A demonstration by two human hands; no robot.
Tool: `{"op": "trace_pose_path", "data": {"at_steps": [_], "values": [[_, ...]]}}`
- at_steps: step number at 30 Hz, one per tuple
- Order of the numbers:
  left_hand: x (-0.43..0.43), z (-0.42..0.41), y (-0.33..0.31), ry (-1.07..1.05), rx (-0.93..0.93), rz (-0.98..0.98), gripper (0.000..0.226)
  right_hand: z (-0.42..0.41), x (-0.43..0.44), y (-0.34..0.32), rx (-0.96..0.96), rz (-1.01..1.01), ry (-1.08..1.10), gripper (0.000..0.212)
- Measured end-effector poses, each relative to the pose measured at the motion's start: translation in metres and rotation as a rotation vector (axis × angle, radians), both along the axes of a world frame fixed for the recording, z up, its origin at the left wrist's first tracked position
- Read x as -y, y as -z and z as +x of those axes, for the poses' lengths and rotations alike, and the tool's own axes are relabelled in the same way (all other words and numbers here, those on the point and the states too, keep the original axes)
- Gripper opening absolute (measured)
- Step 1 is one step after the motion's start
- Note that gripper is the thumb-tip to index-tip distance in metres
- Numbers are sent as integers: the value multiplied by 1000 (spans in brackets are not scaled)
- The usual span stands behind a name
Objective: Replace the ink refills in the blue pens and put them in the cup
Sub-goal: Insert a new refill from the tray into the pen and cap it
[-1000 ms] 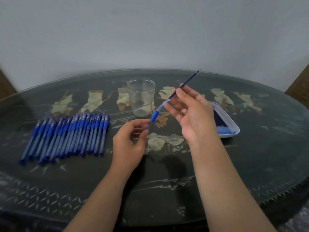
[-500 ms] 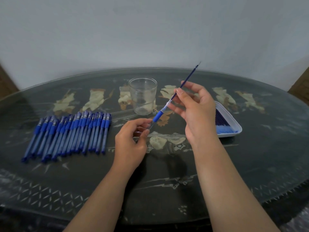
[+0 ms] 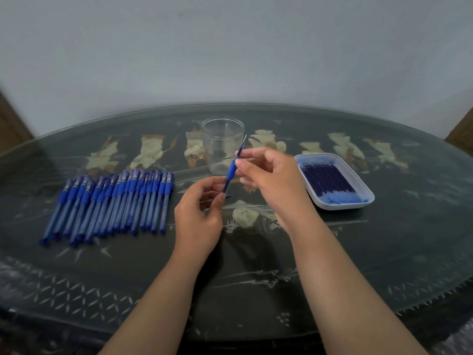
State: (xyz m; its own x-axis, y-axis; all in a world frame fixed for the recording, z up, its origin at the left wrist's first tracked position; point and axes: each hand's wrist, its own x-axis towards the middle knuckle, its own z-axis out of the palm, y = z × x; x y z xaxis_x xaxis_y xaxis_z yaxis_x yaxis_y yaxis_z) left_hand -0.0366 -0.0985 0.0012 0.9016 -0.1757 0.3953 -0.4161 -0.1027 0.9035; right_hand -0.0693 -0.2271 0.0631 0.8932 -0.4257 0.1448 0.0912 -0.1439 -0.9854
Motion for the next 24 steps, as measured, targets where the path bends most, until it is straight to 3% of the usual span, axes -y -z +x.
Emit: {"op": "trace_pose_path", "data": {"at_steps": [5, 10, 18, 21, 24], "values": [[-5, 0, -3, -39, -51, -68, 36, -2, 2, 8, -7, -41, 12, 8], [-12, -5, -5, -137, -128, -182, 36, 5, -5, 33, -200, -427, -29, 11], [-12, -5, -2, -140, -132, -114, 38, 14, -18, 53, -312, -725, -52, 9], [-13, -4, 0, -132, -128, -104, 35, 14, -17, 52, -286, -680, -38, 5], [-14, -2, 2, -98, -118, -78, 33, 10, -11, 35, -188, -358, 39, 5]]}}
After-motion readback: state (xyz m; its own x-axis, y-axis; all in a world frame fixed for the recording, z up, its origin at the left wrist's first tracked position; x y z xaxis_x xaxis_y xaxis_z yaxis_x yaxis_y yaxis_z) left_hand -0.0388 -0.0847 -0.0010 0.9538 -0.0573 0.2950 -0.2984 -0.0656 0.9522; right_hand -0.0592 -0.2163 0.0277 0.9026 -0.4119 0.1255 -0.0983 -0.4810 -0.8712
